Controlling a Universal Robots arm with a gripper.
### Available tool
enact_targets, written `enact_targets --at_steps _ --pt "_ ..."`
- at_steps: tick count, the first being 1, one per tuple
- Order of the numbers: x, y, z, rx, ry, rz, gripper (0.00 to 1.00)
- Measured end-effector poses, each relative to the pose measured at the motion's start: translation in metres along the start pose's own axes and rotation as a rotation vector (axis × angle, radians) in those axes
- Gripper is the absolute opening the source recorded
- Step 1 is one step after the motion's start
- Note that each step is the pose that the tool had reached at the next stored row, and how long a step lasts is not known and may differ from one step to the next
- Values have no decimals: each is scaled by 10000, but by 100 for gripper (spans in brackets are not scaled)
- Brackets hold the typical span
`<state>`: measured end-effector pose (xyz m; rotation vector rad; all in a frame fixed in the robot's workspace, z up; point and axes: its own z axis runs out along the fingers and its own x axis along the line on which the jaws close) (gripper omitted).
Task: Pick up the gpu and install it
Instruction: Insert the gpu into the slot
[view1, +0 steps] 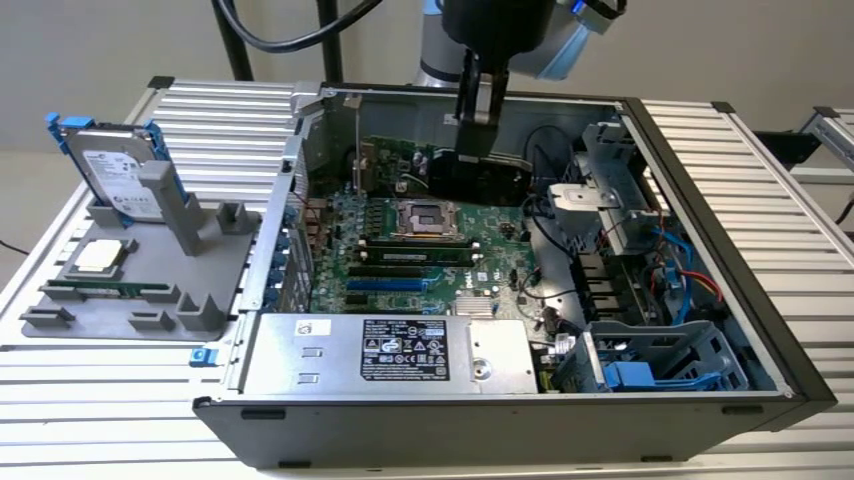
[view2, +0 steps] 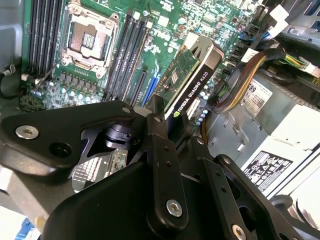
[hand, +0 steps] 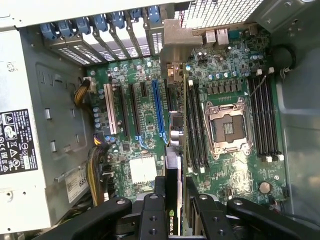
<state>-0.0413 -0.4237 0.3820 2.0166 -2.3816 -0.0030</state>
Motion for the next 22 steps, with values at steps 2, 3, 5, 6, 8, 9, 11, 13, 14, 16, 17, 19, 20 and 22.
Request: enact_targets --at_steps 2,3,5,6,8,9,11,13,14,16,17,19,20,22 --pt "0 0 3 0 0 0 0" --pt "0 0 5 0 0 0 0" --pt "0 0 9 0 0 0 0" --pt "0 0 11 0 0 0 0" --pt "0 0 16 0 0 0 0" --pt "0 0 19 0 0 0 0" --pt "0 0 25 0 -1 0 0" --pt "-1 0 32 0 0 0 0" --pt "-1 -1 36 0 0 -1 0" --pt "0 -1 45 0 0 0 0" --pt "-1 -1 50 0 -1 0 0" --pt "-1 -1 59 0 0 0 0" --pt "-1 -1 64 0 0 0 0" --pt "-1 -1 74 0 1 0 0"
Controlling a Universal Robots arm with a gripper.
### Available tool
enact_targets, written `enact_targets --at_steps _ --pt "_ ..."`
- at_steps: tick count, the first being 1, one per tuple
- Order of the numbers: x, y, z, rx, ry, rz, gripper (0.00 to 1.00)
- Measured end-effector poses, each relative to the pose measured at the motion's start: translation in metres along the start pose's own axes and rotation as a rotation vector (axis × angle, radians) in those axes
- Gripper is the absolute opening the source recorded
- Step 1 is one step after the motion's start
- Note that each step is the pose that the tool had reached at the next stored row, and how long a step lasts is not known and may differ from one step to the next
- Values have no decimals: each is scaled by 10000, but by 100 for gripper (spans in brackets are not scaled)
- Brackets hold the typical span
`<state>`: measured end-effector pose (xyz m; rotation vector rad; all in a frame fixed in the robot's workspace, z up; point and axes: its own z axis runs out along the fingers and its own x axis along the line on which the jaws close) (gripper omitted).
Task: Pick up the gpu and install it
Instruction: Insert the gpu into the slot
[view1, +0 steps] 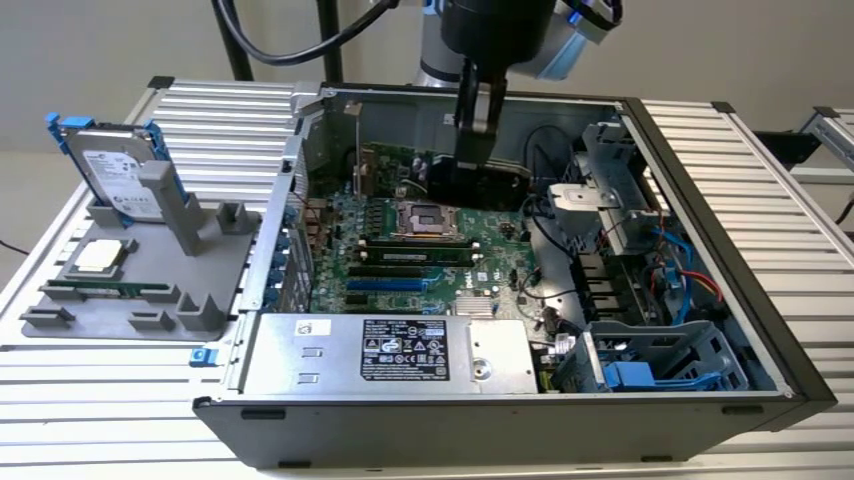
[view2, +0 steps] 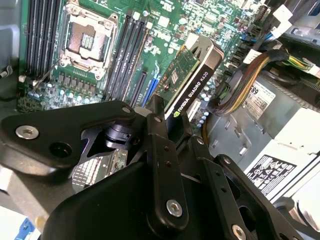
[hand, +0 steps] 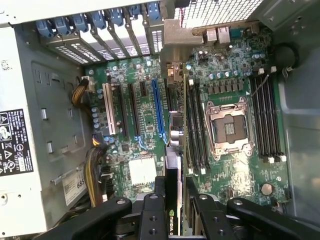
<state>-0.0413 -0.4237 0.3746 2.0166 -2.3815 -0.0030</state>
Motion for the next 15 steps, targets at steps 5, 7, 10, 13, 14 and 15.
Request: enact_targets --at_steps 5,7,10,13,14,15 --pt "0 0 25 0 0 0 0" --pt "-1 -1 37 0 -1 0 0" --pt "-1 -1 55 0 1 0 0" --pt "-1 -1 71 0 0 0 0" --pt "-1 -1 76 0 0 0 0" --pt "-1 -1 80 0 1 0 0"
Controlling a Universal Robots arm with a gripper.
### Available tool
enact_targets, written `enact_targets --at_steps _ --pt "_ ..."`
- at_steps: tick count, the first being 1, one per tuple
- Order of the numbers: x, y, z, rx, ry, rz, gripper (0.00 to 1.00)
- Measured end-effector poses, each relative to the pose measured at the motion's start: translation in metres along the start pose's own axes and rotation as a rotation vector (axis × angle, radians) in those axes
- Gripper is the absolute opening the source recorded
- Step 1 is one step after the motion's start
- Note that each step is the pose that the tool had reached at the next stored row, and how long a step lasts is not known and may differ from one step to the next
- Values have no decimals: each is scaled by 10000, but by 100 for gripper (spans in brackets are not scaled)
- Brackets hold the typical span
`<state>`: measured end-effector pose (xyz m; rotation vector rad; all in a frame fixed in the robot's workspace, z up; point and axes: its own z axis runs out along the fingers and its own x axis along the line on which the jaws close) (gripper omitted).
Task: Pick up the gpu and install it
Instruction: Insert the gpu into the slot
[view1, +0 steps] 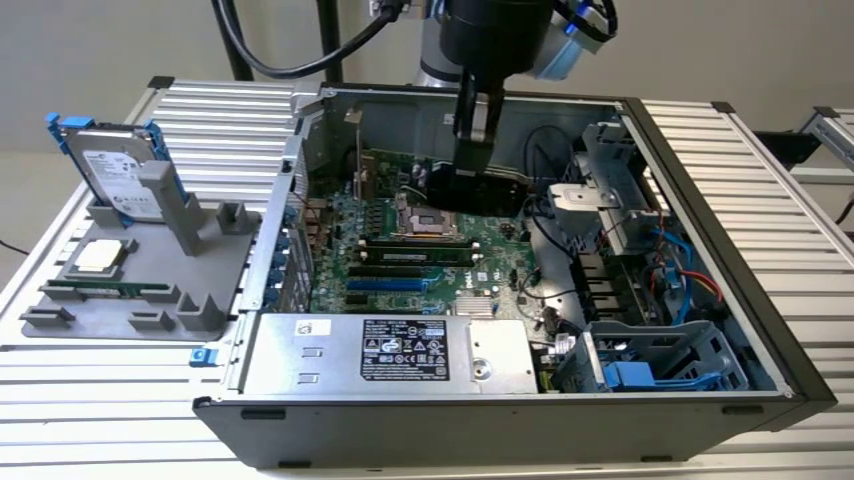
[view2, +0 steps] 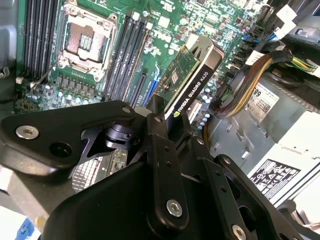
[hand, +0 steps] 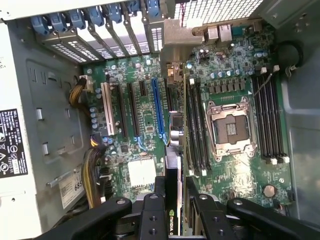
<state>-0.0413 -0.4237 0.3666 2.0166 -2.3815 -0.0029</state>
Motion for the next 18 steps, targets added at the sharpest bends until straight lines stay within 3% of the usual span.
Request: enact_targets --at_steps 18 --pt "-1 -1 78 1 9 1 0"
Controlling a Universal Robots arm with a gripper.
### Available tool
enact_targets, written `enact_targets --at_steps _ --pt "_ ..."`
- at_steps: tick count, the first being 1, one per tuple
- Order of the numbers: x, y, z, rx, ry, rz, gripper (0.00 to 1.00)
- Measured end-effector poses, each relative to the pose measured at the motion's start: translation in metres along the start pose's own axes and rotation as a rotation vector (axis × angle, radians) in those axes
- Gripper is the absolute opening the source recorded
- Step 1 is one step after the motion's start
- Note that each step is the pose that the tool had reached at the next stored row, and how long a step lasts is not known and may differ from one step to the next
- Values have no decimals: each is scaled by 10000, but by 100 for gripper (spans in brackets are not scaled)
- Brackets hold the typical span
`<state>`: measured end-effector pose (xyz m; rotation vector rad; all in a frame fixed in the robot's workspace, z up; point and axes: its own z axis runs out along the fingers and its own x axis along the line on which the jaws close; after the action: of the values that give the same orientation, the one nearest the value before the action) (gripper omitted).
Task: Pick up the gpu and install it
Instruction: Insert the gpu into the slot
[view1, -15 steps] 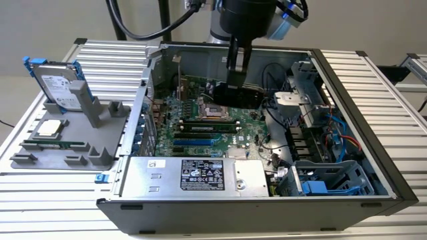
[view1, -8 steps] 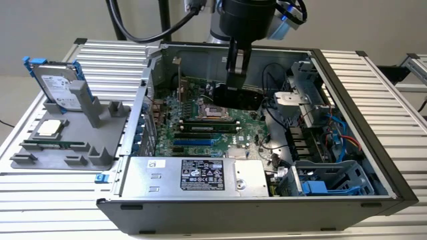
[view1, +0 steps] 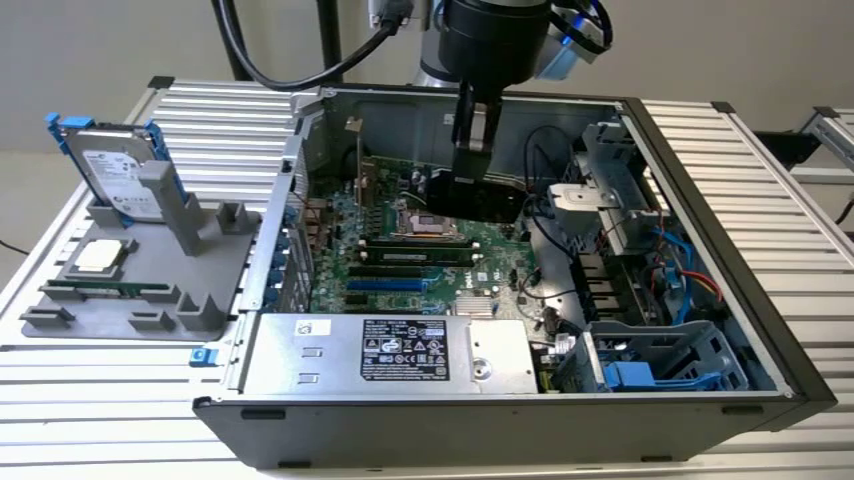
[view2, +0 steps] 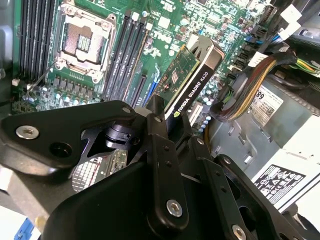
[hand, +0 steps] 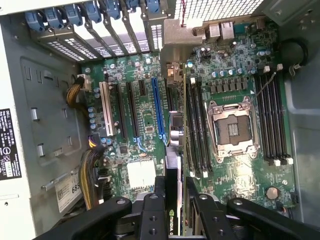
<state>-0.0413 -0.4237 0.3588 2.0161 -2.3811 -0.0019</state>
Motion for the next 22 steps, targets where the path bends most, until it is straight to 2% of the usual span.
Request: enact_targets --at_steps 10,17,22 --pt "0 0 8 1 -4 0 0" --pt "4 27 79 1 -2 -32 0" --pt "3 31 135 13 10 -826 0"
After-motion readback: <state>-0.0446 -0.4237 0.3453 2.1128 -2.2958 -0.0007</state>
